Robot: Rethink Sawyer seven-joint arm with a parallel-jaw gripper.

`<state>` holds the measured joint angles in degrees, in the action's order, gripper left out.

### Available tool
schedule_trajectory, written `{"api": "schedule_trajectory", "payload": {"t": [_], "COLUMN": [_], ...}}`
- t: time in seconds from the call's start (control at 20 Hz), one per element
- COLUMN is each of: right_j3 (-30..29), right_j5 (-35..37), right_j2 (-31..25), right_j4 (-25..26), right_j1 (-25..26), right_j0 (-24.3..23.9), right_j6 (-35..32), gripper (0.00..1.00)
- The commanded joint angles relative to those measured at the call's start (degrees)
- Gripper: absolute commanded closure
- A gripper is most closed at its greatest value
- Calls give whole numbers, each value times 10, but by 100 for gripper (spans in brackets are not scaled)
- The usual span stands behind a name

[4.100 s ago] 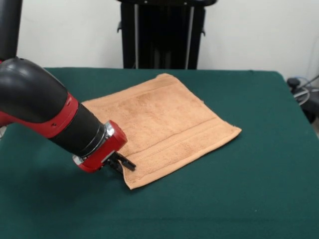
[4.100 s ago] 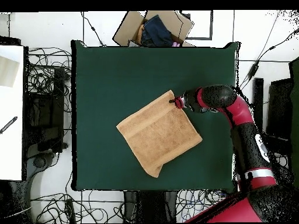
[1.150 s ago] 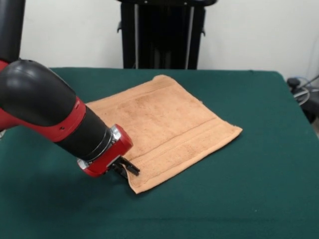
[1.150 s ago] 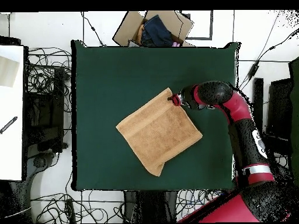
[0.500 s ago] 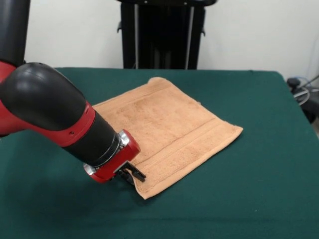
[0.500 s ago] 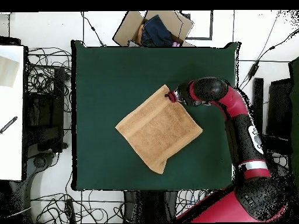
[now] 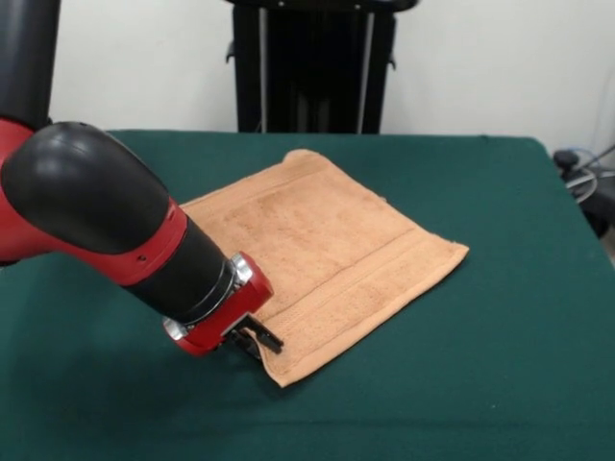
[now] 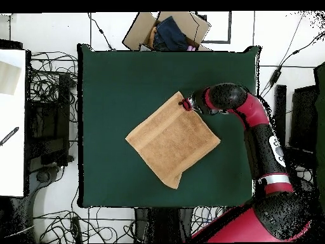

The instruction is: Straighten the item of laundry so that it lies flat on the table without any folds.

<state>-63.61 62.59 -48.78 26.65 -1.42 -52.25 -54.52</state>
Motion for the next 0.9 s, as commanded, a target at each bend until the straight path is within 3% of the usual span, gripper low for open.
{"api": "schedule_trajectory", "payload": {"t": [0.05, 0.9], "right_j3": [31, 17], "right_j5": [-132, -158], "right_j2": [65, 105], "right_j4": [36, 24], "right_j1": [50, 23], "right_j0": [45, 86], "right_j6": [-72, -133], "gripper": [100, 100]}}
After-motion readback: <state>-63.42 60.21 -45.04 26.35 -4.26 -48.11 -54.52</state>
